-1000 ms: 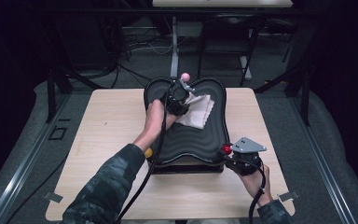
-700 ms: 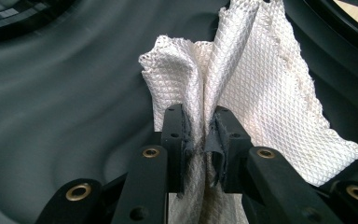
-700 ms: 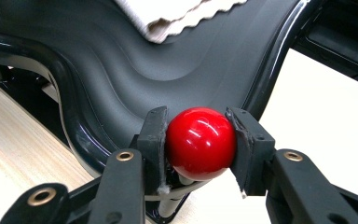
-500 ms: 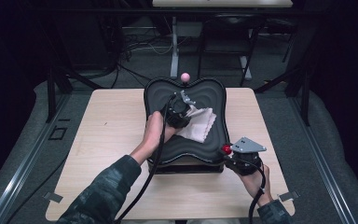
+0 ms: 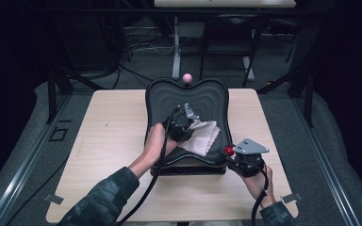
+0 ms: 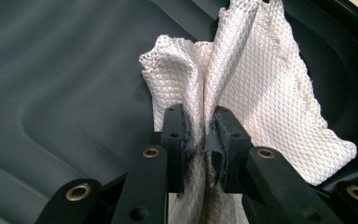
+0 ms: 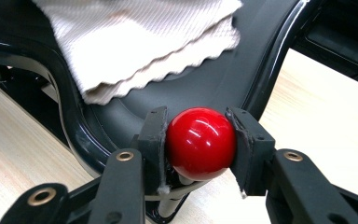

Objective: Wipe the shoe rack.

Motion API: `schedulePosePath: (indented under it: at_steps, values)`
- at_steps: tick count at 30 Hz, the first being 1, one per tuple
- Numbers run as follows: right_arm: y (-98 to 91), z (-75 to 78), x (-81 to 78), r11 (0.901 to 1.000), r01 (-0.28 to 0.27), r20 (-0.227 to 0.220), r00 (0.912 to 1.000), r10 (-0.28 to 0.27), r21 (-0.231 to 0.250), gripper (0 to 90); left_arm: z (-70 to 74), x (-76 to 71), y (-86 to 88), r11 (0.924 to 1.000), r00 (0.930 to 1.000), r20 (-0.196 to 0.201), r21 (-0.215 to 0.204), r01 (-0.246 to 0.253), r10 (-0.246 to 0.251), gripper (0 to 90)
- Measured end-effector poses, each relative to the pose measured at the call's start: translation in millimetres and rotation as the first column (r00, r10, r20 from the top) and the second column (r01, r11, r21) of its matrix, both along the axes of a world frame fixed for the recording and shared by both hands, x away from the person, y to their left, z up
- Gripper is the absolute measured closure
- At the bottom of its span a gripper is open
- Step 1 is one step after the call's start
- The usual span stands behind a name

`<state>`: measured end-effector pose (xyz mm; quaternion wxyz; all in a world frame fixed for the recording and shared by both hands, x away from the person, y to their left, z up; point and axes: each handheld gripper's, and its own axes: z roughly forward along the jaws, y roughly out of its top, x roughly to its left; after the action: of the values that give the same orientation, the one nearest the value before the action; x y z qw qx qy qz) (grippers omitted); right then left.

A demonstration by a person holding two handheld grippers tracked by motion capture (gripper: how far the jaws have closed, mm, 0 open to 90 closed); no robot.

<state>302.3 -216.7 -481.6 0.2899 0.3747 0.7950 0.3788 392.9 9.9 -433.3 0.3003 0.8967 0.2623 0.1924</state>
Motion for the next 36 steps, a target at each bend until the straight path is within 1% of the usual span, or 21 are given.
schedulePosePath:
  at_steps: [5, 8, 9, 10, 11, 17, 20, 22, 24, 26, 27, 28, 30, 32, 33, 35, 36]
  values:
    - [0.0, 0.0, 0.0, 1.0, 0.0, 0.0, 1.0, 0.0, 0.0, 60.3, -3.8, -7.0, 0.8, 0.9999, 0.9999, -0.01, -0.007, 0.011, -0.012, 76.2]
    - [0.0, 0.0, 0.0, 1.0, 0.001, 0.001, 1.0, -0.001, -0.001, 60.3, -7.2, -12.4, 0.3, 0.9997, 0.9996, -0.013, 0.006, 0.025, -0.025, 76.2]
    - [0.0, 0.0, 0.0, 1.0, 0.0, 0.001, 1.0, 0.0, -0.002, 60.3, -7.8, -14.3, 0.0, 0.9996, 0.9996, -0.006, 0.01, 0.026, -0.026, 76.1]
    - [0.0, 0.0, 0.0, 1.0, 0.0, 0.001, 1.0, 0.0, -0.002, 60.3, -8.1, -15.5, 0.0, 0.9995, 0.9995, -0.008, 0.013, 0.03, -0.03, 76.1]
    - [0.1, -0.4, 0.2, 1.0, -0.001, 0.004, 1.0, 0.001, 0.002, 60.3, -8.7, -16.7, 0.0, 0.9995, 0.9995, -0.012, 0.009, 0.031, -0.031, 76.1]
    - [0.0, 0.0, 0.0, 1.0, 0.001, 0.001, 1.0, -0.001, -0.002, 60.3, -11.3, -21.8, -0.9, 0.9986, 0.9986, -0.021, 0.02, 0.05, -0.049, 76.2]
    - [0.0, 0.0, 0.0, 1.0, 0.001, 0.001, 1.0, -0.001, -0.002, 60.3, -11.7, -22.3, -1.3, 0.9987, 0.9987, -0.018, 0.018, 0.048, -0.048, 76.2]
    - [-0.1, 0.0, 0.1, 1.0, 0.001, 0.001, 1.0, -0.001, -0.001, 60.3, -11.3, -21.8, -1.4, 0.9985, 0.9986, -0.013, 0.021, 0.051, -0.051, 76.2]
    - [0.0, -0.4, 0.3, 1.0, 0.0, 0.004, 1.0, 0.0, 0.002, 60.3, -10.1, -20.7, -2.2, 0.9986, 0.9989, 0.001, 0.028, 0.046, -0.046, 76.2]
    - [0.0, -0.1, 0.0, 1.0, 0.001, 0.002, 1.0, -0.001, -0.003, 60.3, -8.7, -17.8, -3.0, 0.9988, 0.9991, 0.005, 0.027, 0.042, -0.042, 76.1]
    - [0.0, -0.1, 0.0, 1.0, 0.001, 0.003, 1.0, -0.001, -0.003, 60.3, -6.8, -13.6, -3.9, 0.9989, 0.9993, 0.011, 0.03, 0.035, -0.035, 76.1]
    - [0.0, -0.1, 0.0, 1.0, 0.001, 0.003, 1.0, -0.001, -0.003, 60.3, -6.8, -13.6, -3.9, 0.9989, 0.9993, 0.011, 0.03, 0.035, -0.035, 76.1]
    - [0.0, -0.1, 0.1, 1.0, 0.0, 0.003, 1.0, 0.0, -0.002, 60.3, -4.5, -9.4, -4.6, 0.9995, 0.9996, 0.004, 0.016, 0.028, -0.028, 76.1]
    - [0.0, -0.1, 0.0, 1.0, -0.001, 0.003, 1.0, 0.001, -0.002, 60.3, -1.5, -5.1, -5.4, 0.9996, 0.9997, 0.012, 0.019, 0.02, -0.02, 76.1]
    - [0.0, -0.1, 0.0, 1.0, 0.0, 0.003, 1.0, 0.0, -0.002, 60.3, 0.4, 0.1, -6.1, 0.9999, 0.9999, 0.011, 0.01, 0.009, -0.009, 76.1]
    - [0.1, -0.2, 0.0, 1.0, -0.001, 0.003, 1.0, 0.001, -0.002, 60.3, 1.8, 2.8, -6.4, 0.9999, 0.9999, 0.011, 0.009, 0.007, -0.007, 76.1]
    - [0.0, 0.0, -0.1, 1.0, 0.0, 0.0, 1.0, 0.0, -0.002, 60.3, 4.9, 7.1, -7.6, 1.0, 0.9998, 0.018, 0.0, -0.007, 0.007, 76.1]
